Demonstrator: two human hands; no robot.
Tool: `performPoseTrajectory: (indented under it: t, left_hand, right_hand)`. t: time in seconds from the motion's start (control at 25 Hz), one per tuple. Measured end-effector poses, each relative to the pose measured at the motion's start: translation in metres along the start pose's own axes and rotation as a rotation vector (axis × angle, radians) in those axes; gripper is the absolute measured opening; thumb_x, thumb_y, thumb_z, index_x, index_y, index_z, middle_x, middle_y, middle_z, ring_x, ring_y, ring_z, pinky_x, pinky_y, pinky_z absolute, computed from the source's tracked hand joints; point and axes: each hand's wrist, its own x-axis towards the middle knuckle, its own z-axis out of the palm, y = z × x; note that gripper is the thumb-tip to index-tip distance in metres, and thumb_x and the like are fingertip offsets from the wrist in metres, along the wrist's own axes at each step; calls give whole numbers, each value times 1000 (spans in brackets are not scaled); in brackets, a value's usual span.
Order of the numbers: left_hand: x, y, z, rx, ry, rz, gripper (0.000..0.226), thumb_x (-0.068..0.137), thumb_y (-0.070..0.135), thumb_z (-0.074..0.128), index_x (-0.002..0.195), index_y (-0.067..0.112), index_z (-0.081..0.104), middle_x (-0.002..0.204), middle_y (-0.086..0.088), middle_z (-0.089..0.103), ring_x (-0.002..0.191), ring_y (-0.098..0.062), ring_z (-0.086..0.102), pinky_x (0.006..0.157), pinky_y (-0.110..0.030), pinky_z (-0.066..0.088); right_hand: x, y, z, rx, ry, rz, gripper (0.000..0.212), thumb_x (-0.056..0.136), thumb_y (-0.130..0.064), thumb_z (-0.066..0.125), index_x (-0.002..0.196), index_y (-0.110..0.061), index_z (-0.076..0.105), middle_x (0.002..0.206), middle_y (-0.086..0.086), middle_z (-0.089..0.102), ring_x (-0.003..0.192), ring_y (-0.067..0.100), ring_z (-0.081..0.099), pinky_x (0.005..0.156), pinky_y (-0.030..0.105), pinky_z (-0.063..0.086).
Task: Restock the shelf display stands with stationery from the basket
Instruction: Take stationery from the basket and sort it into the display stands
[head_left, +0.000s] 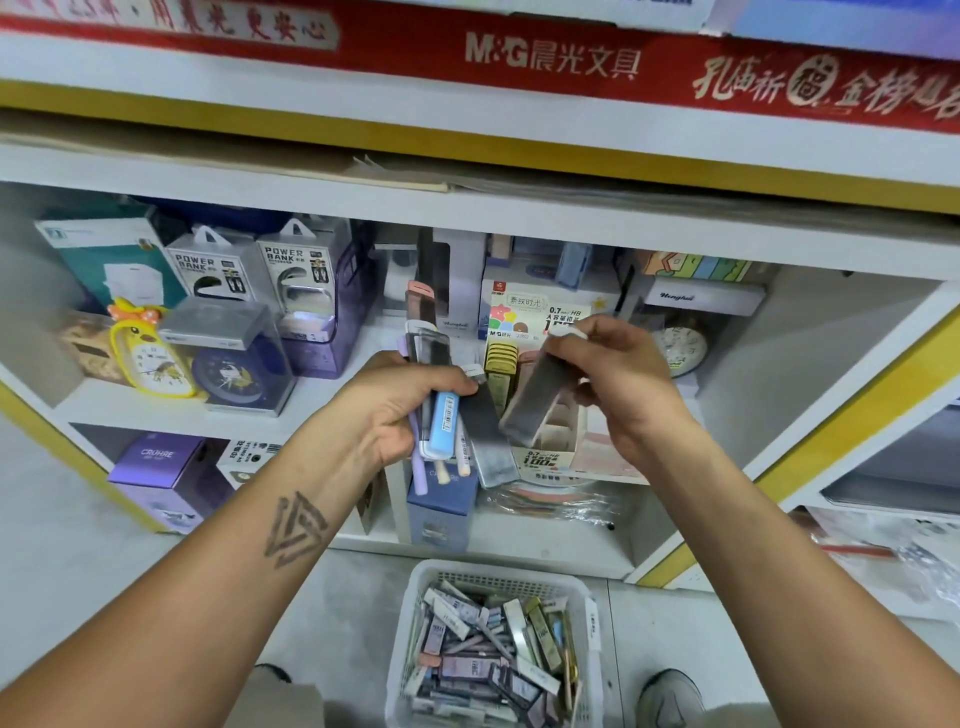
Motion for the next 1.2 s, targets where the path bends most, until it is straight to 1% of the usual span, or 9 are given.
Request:
performPoseTrajectory:
  t: [0.12, 0.2, 0.28, 0.44, 0.56, 0.68, 0.8, 0.96, 1.2]
  left_hand:
    - [1, 3, -5, 10, 48, 3, 29, 69, -23, 69, 95, -10, 65, 85, -29, 71, 64, -35, 72, 54, -40, 58]
    - [3, 4, -6, 11, 62, 3, 29, 69, -23, 69, 94, -9, 66, 88, -30, 71, 65, -35, 72, 54, -41, 58]
    - [4, 5, -6, -2, 69, 6, 28, 69, -23, 68, 93, -10, 66, 88, -30, 71, 65, -34, 72, 55, -41, 58]
    - [3, 3, 0, 8, 65, -4, 23, 68, -23, 69, 85, -8, 67, 83, -28, 71, 64, -34, 71, 55, -43, 59]
    - [4, 0, 6, 24, 60, -7, 21, 69, -22, 69, 84, -7, 68, 84, -27, 72, 64, -34, 72, 56, -45, 60]
    - [2, -1, 12, 34, 45, -7, 24, 69, -22, 69, 88, -8, 69, 88, -28, 72, 67, -35, 72, 58, -45, 60]
    - [1, -3, 14, 37, 39, -17, 24, 69, -23, 68, 88, -9, 68, 87, -29, 71, 65, -34, 72, 54, -42, 59]
    - [4, -3, 15, 45, 38, -31, 24, 70, -23, 68, 90, -10, 68, 86, -28, 72, 64, -34, 72, 53, -41, 59]
    - [12, -4, 19, 58, 21, -38, 29, 69, -22, 69, 96, -10, 68, 92, -30, 71, 77, -39, 71, 66, -51, 60]
  right_hand:
    - [10, -3, -9, -50, 49, -107, 16, 83, 6, 67, 88, -6, 58, 75, 13, 69, 46, 14, 50, 39, 22, 35]
    - [14, -1, -13, -329, 18, -211, 15, 83, 2, 69, 88, -10, 64, 85, 12, 72, 57, 15, 59, 48, 25, 45]
    - [17, 1, -19, -592, -18, -259, 10, 81, -12, 78, 86, -16, 69, 81, 4, 72, 68, 17, 67, 62, 28, 53]
    - [22, 5, -34, -795, -72, -251, 15, 88, -18, 72, 103, -20, 71, 84, -9, 70, 81, 7, 69, 70, 13, 48]
    - [26, 8, -36, -923, -20, -398, 14, 96, -11, 57, 102, -16, 68, 82, -1, 71, 79, 19, 69, 73, 30, 56]
    - [30, 14, -32, -1088, -25, -469, 16, 99, -19, 55, 115, -20, 61, 90, 13, 72, 84, 35, 68, 75, 42, 56]
    - [31, 24, -30, -1144, -26, -485, 14, 98, -26, 58, 111, -21, 54, 93, 14, 72, 81, 37, 66, 70, 42, 55]
    - [36, 32, -28, -1056, -42, -493, 8, 96, -27, 64, 100, -20, 66, 94, 6, 72, 82, 32, 66, 71, 41, 54]
    - [39, 31, -19, -1115, 64, -679, 23, 91, -12, 67, 114, -13, 72, 107, 9, 67, 88, 38, 67, 66, 43, 56]
